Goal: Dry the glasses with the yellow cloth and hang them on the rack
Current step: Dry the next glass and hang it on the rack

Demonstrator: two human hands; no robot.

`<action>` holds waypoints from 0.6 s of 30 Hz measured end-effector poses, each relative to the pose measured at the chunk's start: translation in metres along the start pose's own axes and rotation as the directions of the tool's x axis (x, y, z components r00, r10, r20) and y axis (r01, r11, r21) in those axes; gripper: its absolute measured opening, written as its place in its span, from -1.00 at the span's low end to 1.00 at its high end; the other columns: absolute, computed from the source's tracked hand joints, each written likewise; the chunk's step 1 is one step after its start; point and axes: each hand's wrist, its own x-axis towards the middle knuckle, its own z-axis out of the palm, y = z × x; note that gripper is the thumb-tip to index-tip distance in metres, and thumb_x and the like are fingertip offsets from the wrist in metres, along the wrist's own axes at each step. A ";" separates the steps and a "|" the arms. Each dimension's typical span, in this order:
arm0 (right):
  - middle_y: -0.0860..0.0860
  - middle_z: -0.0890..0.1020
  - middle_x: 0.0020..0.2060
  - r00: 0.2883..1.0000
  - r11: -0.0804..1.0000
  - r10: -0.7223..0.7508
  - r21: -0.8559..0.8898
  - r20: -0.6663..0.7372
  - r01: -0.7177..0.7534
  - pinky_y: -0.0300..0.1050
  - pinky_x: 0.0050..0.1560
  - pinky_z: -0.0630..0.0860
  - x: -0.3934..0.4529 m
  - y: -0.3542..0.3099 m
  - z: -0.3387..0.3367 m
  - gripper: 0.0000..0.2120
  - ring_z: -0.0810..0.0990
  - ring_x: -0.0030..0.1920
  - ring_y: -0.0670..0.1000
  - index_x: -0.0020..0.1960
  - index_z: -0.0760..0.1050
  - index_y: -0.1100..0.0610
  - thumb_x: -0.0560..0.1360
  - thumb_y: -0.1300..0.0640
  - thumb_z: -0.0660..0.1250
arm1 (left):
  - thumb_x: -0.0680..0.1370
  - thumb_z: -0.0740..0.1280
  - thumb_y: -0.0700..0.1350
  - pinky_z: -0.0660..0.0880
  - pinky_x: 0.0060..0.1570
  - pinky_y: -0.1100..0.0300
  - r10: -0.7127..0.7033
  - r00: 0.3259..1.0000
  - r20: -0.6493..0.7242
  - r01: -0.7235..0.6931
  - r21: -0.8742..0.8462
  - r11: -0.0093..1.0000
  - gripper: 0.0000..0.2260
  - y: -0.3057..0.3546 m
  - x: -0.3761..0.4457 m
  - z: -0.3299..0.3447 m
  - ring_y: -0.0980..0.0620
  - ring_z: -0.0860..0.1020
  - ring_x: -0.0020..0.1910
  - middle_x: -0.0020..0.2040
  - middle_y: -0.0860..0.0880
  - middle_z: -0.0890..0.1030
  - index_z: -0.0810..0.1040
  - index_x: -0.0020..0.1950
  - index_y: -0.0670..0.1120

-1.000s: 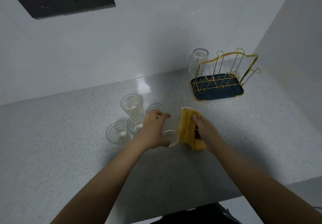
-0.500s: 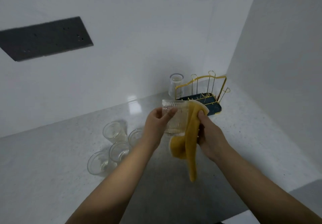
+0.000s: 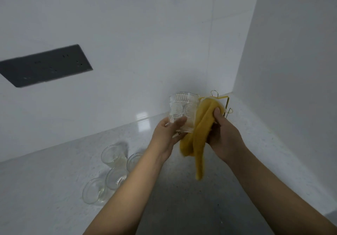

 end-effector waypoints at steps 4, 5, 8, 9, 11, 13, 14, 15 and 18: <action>0.07 0.56 0.19 0.987 0.994 -0.095 -0.036 0.133 0.101 0.02 0.20 0.45 -0.004 -0.004 0.009 -0.41 0.53 0.19 0.05 0.34 0.37 0.10 0.48 -0.25 0.04 | 0.50 0.40 -0.08 0.63 -0.09 0.12 -0.003 0.999 -0.034 -0.001 -0.130 0.991 -0.73 0.002 0.001 0.016 -0.01 0.66 -0.17 -0.10 -0.13 0.67 0.54 0.09 -0.23; 0.07 0.56 0.20 0.982 0.993 -0.096 -0.046 0.162 0.105 0.01 0.25 0.42 -0.004 -0.003 0.012 -0.36 0.52 0.21 0.04 0.34 0.38 0.08 0.44 -0.30 0.03 | 0.48 0.44 -0.05 0.62 -0.11 0.11 0.022 0.997 -0.067 -0.031 -0.135 0.990 -0.61 0.003 0.001 0.019 -0.03 0.65 -0.17 -0.08 -0.16 0.65 0.50 0.15 -0.28; 0.01 0.57 0.20 0.975 0.957 -0.162 -0.215 0.151 0.193 0.11 0.27 0.41 -0.001 -0.002 0.025 -0.49 0.51 0.23 0.03 0.24 0.50 -0.10 0.48 -0.33 0.05 | 0.43 0.45 0.04 0.55 -0.21 0.10 0.038 0.990 -0.138 -0.053 -0.112 0.992 -0.35 0.002 -0.001 0.027 -0.03 0.61 -0.19 -0.05 -0.20 0.60 0.38 0.34 -0.34; -0.04 0.52 0.25 0.965 0.917 -0.224 -0.306 0.137 0.257 0.13 0.31 0.39 0.002 0.002 0.027 -0.59 0.48 0.26 0.01 0.24 0.48 -0.19 0.48 -0.31 0.12 | 0.48 0.41 0.01 0.52 -0.22 0.13 0.034 0.987 -0.154 -0.052 -0.114 0.992 -0.40 0.000 -0.001 0.028 0.00 0.60 -0.22 -0.10 -0.16 0.61 0.37 0.36 -0.33; -0.13 0.36 0.35 0.923 0.812 -0.360 -0.441 0.137 0.382 0.07 0.38 0.30 0.011 0.012 0.028 -0.66 0.35 0.35 -0.07 0.28 0.32 -0.36 0.52 -0.18 0.18 | 0.57 0.34 -0.06 0.54 -0.22 0.17 0.011 0.989 -0.144 -0.031 -0.140 0.990 -0.54 -0.007 -0.003 0.030 0.06 0.60 -0.27 -0.19 -0.06 0.62 0.38 0.36 -0.30; -0.19 0.28 0.37 0.906 0.804 -0.390 -0.420 0.163 0.421 -0.04 0.38 0.30 0.010 0.017 0.033 -0.58 0.30 0.37 -0.11 0.37 0.18 -0.34 0.56 -0.09 0.16 | 0.58 0.32 -0.05 0.58 -0.14 0.13 -0.009 0.994 -0.109 -0.007 -0.146 0.989 -0.62 -0.011 -0.008 0.030 0.04 0.63 -0.24 -0.21 -0.03 0.65 0.40 0.30 -0.24; -0.20 0.28 0.36 0.913 0.821 -0.377 -0.399 0.157 0.407 -0.08 0.34 0.33 0.010 0.018 0.033 -0.52 0.32 0.34 -0.12 0.42 0.12 -0.30 0.54 -0.12 0.16 | 0.57 0.32 -0.06 0.59 -0.13 0.13 -0.009 0.996 -0.093 -0.004 -0.136 0.991 -0.65 -0.011 -0.010 0.030 0.02 0.63 -0.23 -0.24 -0.01 0.67 0.40 0.27 -0.22; -0.18 0.29 0.36 0.923 0.833 -0.361 -0.399 0.131 0.383 -0.07 0.31 0.36 0.010 0.018 0.034 -0.44 0.35 0.31 -0.10 0.45 0.05 -0.26 0.49 -0.18 0.16 | 0.57 0.32 -0.09 0.61 -0.15 0.15 -0.005 0.997 -0.074 -0.004 -0.121 0.993 -0.68 -0.012 -0.011 0.029 0.01 0.64 -0.24 -0.26 -0.01 0.68 0.39 0.25 -0.20; -0.07 0.31 0.40 0.942 0.812 -0.331 -0.494 0.052 0.312 0.07 0.32 0.37 0.017 0.012 0.031 -0.23 0.40 0.29 0.01 0.48 -0.02 -0.19 0.35 -0.34 0.13 | 0.57 0.32 -0.12 0.61 -0.17 0.16 0.017 0.999 -0.047 -0.021 -0.085 0.996 -0.68 -0.010 -0.015 0.026 -0.01 0.67 -0.22 -0.24 -0.05 0.69 0.40 0.26 -0.21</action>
